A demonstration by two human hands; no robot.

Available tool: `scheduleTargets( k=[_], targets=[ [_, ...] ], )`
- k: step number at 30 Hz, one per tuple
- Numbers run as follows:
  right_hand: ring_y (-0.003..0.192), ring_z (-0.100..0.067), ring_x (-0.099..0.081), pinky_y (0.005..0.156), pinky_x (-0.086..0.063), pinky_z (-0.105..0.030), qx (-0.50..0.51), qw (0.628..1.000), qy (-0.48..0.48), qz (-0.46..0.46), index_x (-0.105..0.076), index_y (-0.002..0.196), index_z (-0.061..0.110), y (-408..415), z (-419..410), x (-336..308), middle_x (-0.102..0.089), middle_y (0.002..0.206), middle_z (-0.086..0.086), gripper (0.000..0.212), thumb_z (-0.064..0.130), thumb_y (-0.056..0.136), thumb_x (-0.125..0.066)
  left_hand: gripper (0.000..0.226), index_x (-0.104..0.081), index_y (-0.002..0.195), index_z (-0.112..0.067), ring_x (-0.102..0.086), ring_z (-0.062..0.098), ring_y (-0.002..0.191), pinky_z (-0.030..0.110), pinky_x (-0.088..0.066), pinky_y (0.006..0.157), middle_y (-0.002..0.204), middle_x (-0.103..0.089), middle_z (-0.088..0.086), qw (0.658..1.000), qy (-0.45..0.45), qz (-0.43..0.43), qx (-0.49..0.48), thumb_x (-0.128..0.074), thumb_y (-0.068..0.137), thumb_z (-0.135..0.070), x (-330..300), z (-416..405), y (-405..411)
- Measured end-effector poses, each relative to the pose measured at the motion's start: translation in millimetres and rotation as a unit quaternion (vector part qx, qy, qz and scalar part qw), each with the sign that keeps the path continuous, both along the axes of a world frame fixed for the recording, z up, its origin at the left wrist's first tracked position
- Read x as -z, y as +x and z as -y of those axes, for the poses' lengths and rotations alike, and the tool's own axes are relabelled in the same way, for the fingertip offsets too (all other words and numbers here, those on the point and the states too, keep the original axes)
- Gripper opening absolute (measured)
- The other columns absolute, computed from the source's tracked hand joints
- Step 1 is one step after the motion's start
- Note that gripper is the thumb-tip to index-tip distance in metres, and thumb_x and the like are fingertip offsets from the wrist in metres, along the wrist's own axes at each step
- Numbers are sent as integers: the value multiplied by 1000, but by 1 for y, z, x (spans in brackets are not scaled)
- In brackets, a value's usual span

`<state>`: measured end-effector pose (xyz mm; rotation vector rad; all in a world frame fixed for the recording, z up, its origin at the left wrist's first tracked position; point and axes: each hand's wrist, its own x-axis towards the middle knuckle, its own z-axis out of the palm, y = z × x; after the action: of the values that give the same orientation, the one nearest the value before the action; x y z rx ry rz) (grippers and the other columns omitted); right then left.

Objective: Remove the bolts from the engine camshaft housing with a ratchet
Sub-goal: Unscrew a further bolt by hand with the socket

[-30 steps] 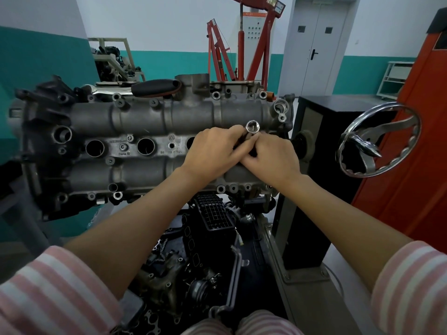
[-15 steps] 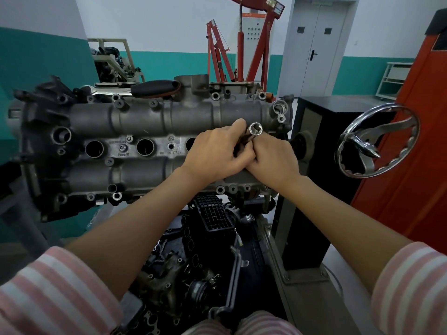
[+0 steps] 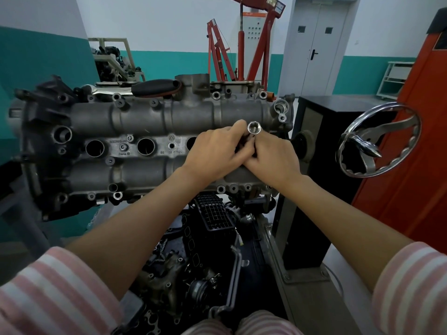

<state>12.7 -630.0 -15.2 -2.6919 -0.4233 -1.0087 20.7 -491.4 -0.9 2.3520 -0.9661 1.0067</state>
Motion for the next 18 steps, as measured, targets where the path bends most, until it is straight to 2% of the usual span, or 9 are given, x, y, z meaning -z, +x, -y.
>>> scheduleTargets(
  k=[3, 5, 8, 11, 13, 15, 18],
  targets=[
    [65, -16, -54, 54, -33, -29, 15, 1000, -10, -6, -48, 81, 17, 1, 0, -1, -59, 74, 1, 28, 44, 86, -42, 35, -52, 75, -4, -50, 25, 50, 30, -32, 51, 53, -50, 3, 1000, -16, -6, -6, -51, 94, -34, 0, -1, 2],
    [63, -12, -48, 54, -29, -27, 4, 1000, -3, -2, -51, 77, 19, 0, 0, -1, -57, 72, 0, 25, 42, 86, -45, 39, -49, 69, -6, -49, 24, 48, 29, -30, 51, 49, -45, 0, 1000, -19, -10, -5, -52, 94, -37, 0, -1, 2],
    [61, -10, -44, 55, -28, -27, -8, 1000, 11, 9, -62, 81, 14, -2, 0, 0, -58, 70, 0, 26, 37, 87, -50, 40, -43, 65, -11, -45, 21, 46, 29, -29, 50, 48, -37, -5, 1000, -18, -13, -4, -52, 93, -38, -1, -1, 1],
    [59, -12, -43, 53, -26, -26, -3, 1000, 8, 14, -62, 84, 12, -4, -1, -1, -55, 67, 2, 24, 33, 86, -50, 42, -50, 70, -6, -51, 25, 51, 33, -36, 50, 52, -46, 0, 1000, -11, -16, 4, -48, 92, -42, -1, 0, 0],
    [57, -12, -41, 49, -24, -26, -5, 1000, 13, 16, -61, 85, 12, -5, -2, -1, -48, 66, 6, 29, 36, 84, -45, 51, -54, 77, -4, -52, 25, 53, 35, -41, 52, 55, -51, 3, 1000, -8, -12, 2, -35, 89, -50, -2, 0, -1],
    [58, -10, -40, 47, -22, -25, -5, 1000, 10, 17, -60, 86, 12, -5, -2, -1, -42, 69, 10, 28, 35, 84, -45, 60, -56, 82, -4, -52, 24, 54, 34, -40, 52, 57, -52, 2, 1000, -5, -4, 4, -23, 82, -54, -2, 0, -2],
    [60, -9, -39, 53, -24, -26, 0, 1000, 6, 11, -58, 88, 12, -3, -1, 0, -38, 71, 13, 18, 28, 85, -51, 60, -57, 86, -5, -52, 24, 54, 31, -35, 51, 58, -51, 1, 1000, 1, 9, -3, -20, 76, -51, -1, 0, -1]
  ],
)
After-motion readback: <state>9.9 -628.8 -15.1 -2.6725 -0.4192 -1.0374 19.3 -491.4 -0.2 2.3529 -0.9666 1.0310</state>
